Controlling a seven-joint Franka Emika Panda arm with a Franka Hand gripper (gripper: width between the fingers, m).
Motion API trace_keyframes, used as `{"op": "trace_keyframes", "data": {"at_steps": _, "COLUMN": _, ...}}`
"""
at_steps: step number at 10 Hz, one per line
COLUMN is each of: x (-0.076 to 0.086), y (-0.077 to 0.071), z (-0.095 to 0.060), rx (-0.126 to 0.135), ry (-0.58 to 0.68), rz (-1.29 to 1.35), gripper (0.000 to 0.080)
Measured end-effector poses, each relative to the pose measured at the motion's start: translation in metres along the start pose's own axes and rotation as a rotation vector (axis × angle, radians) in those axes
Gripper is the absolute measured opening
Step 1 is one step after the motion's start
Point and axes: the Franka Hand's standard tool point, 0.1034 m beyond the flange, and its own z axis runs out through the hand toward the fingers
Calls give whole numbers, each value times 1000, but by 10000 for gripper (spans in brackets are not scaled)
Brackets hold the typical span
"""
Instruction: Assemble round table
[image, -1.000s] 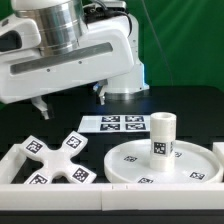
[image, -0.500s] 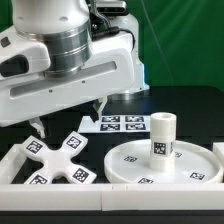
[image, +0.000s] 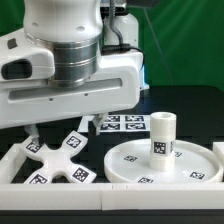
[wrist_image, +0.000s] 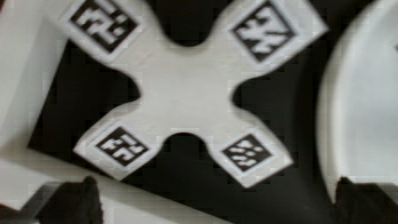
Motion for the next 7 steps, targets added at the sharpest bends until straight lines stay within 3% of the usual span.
{"op": "trace_keyframes", "data": {"at_steps": 4, "x": 0, "y": -1, "z": 3, "rx": -2, "ry": -9, "rz": 8, "gripper": 649}}
{"op": "trace_keyframes", "data": {"at_steps": 7, "x": 6, "y": 1, "z": 22, "rx": -11, "ry": -16, "rz": 77, "gripper": 649}}
